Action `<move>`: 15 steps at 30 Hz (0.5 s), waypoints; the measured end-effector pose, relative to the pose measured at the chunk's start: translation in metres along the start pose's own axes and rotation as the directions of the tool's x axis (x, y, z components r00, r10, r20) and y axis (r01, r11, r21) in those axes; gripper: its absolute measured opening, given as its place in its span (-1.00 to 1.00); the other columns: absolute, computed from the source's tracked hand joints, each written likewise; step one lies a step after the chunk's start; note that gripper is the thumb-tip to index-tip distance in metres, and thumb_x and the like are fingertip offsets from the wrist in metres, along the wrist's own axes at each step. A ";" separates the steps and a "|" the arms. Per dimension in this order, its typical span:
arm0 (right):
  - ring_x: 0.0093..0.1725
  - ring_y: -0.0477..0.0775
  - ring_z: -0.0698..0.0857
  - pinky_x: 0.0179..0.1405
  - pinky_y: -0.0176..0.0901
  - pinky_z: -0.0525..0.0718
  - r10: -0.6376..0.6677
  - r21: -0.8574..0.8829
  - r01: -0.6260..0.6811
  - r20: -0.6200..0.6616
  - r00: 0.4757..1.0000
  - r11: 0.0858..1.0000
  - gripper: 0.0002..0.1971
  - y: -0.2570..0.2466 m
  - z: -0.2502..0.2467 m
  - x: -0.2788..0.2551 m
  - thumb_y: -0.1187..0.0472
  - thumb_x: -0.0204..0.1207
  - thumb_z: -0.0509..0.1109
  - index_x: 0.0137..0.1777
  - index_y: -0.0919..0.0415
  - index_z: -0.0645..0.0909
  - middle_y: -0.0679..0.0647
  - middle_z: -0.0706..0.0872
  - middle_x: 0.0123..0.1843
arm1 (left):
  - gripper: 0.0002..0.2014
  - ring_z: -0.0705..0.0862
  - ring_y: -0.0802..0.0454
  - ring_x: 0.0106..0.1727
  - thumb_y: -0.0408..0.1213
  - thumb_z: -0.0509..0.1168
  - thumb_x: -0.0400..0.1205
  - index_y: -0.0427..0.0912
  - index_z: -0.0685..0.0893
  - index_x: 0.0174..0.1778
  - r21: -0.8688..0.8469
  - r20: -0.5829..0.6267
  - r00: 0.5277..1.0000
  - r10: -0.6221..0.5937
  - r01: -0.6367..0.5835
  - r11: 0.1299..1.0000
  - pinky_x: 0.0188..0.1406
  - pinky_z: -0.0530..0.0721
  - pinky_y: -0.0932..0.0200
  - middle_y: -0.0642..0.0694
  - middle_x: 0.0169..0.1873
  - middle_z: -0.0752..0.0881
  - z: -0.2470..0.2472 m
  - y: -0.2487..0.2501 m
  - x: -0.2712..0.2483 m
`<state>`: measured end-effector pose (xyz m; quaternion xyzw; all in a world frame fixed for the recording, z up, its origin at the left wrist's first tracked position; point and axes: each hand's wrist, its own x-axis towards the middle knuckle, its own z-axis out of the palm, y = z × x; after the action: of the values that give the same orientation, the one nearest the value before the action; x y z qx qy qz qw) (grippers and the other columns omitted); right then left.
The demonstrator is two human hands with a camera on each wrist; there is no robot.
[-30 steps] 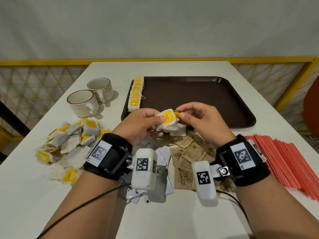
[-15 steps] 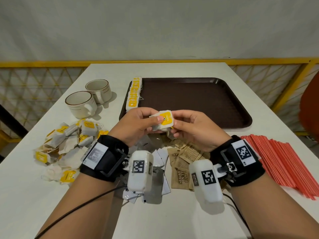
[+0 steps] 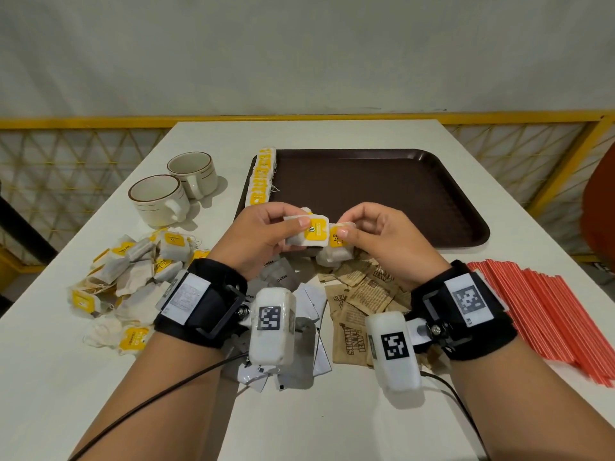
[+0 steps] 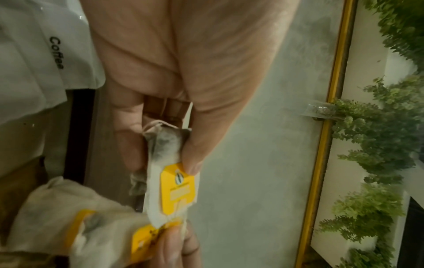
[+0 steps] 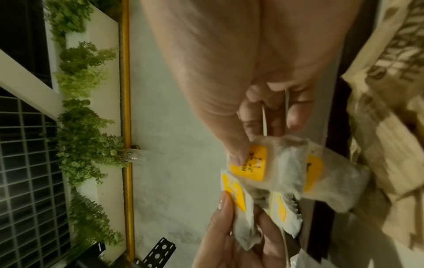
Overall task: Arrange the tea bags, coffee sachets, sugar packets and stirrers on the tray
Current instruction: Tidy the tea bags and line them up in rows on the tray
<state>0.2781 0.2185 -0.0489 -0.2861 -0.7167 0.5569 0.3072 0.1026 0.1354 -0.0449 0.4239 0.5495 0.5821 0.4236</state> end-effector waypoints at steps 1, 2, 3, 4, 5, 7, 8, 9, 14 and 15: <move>-0.26 0.03 0.66 -0.30 -0.30 0.64 -0.003 0.017 0.003 -0.019 1.000 1.000 -0.93 0.000 0.000 0.000 0.36 0.52 0.43 -0.10 0.18 0.66 0.10 0.75 -0.24 | -0.93 0.72 0.19 -0.36 -0.47 0.30 0.59 -0.37 0.69 -0.09 0.010 -0.002 1.000 -0.003 0.003 1.000 -0.32 0.66 0.32 0.08 -0.42 0.75 -0.001 -0.001 0.000; -0.25 0.05 0.68 -0.29 -0.25 0.66 -0.003 0.030 0.004 -0.041 0.999 1.000 -0.93 0.000 -0.001 0.000 0.37 0.52 0.44 -0.08 0.20 0.67 0.11 0.76 -0.24 | -0.93 0.73 0.18 -0.33 -0.46 0.31 0.59 -0.37 0.70 -0.09 0.021 -0.005 1.000 -0.008 0.008 1.000 -0.31 0.67 0.31 0.07 -0.38 0.75 -0.002 -0.001 0.001; -0.23 0.05 0.71 -0.25 -0.18 0.70 -0.001 0.037 0.004 -0.064 0.998 0.999 -0.91 0.000 -0.002 0.001 0.37 0.50 0.45 -0.05 0.20 0.67 0.11 0.78 -0.23 | -0.92 0.72 0.17 -0.32 -0.46 0.32 0.58 -0.38 0.70 -0.08 0.036 -0.008 1.000 -0.010 0.011 0.999 -0.29 0.67 0.29 0.06 -0.37 0.75 -0.004 -0.001 0.001; -0.20 0.04 0.74 -0.17 -0.10 0.73 0.002 0.037 0.002 -0.087 0.996 0.999 -0.89 -0.001 -0.003 0.001 0.37 0.49 0.47 -0.03 0.19 0.68 0.11 0.79 -0.20 | -0.91 0.69 0.17 -0.33 -0.46 0.33 0.58 -0.40 0.70 -0.06 0.058 -0.011 1.000 -0.007 0.007 0.998 -0.27 0.66 0.26 0.07 -0.40 0.73 -0.005 -0.001 0.001; -0.16 0.05 0.76 -0.10 -0.03 0.75 0.002 0.027 0.001 -0.108 0.994 1.000 -0.86 -0.001 -0.004 0.001 0.37 0.48 0.47 -0.01 0.18 0.69 0.12 0.80 -0.18 | -0.90 0.65 0.15 -0.34 -0.45 0.34 0.58 -0.40 0.70 -0.06 0.082 -0.019 1.000 0.002 0.000 0.997 -0.24 0.65 0.22 0.07 -0.44 0.72 -0.006 -0.001 0.001; -0.11 0.09 0.78 -0.03 0.03 0.76 -0.009 -0.001 0.008 -0.127 0.992 1.000 -0.82 -0.003 -0.007 0.001 0.39 0.47 0.48 0.01 0.15 0.69 0.13 0.80 -0.14 | -0.94 0.64 0.00 -0.26 -0.42 0.38 0.56 -0.29 0.75 -0.13 0.129 -0.058 0.998 0.038 -0.030 0.991 -0.13 0.66 0.08 0.00 -0.37 0.77 -0.007 -0.001 0.001; -0.10 0.12 0.79 -0.04 0.03 0.77 -0.009 0.005 0.009 -0.121 0.993 1.000 -0.81 -0.005 -0.007 0.000 0.40 0.47 0.48 0.02 0.14 0.69 0.12 0.80 -0.14 | -0.94 0.67 -0.09 -0.17 -0.40 0.40 0.54 -0.20 0.79 -0.19 0.152 -0.089 0.994 0.067 -0.053 0.987 -0.05 0.69 -0.02 -0.13 -0.27 0.79 -0.007 -0.001 0.002; -0.11 0.12 0.79 -0.09 0.00 0.78 0.007 0.045 -0.002 -0.102 0.995 0.999 -0.79 -0.007 -0.007 0.000 0.41 0.46 0.48 0.03 0.15 0.68 0.12 0.80 -0.14 | -0.90 0.67 -0.14 -0.11 -0.38 0.42 0.54 -0.12 0.81 -0.24 0.172 -0.114 0.989 0.096 -0.076 0.982 0.02 0.68 -0.10 -0.29 -0.19 0.78 -0.007 -0.002 0.003; -0.19 0.00 0.78 -0.25 -0.20 0.76 0.173 0.519 -0.209 0.118 0.978 0.829 -0.71 -0.014 -0.001 -0.003 0.44 0.45 0.38 0.17 0.28 0.61 0.14 0.79 -0.13 | -0.92 0.58 -0.13 -0.27 -0.33 0.44 0.53 -0.09 0.80 -0.25 0.155 -0.176 0.969 0.172 -0.146 0.977 -0.11 0.65 -0.03 -0.21 -0.35 0.71 -0.004 -0.004 0.005; -0.16 0.03 0.78 -0.21 -0.18 0.77 0.190 0.554 -0.239 0.145 0.971 0.798 -0.70 -0.015 -0.001 -0.003 0.42 0.43 0.38 0.16 0.27 0.62 0.15 0.79 -0.10 | -0.92 0.58 -0.09 -0.29 -0.31 0.45 0.53 -0.07 0.80 -0.26 0.147 -0.190 0.966 0.173 -0.146 0.978 -0.15 0.65 0.03 -0.10 -0.38 0.71 -0.004 -0.005 0.006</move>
<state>0.2797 0.2139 -0.0347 -0.2381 -0.4934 0.7870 0.2836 0.0973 0.1398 -0.0494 0.4325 0.5908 0.6170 0.2886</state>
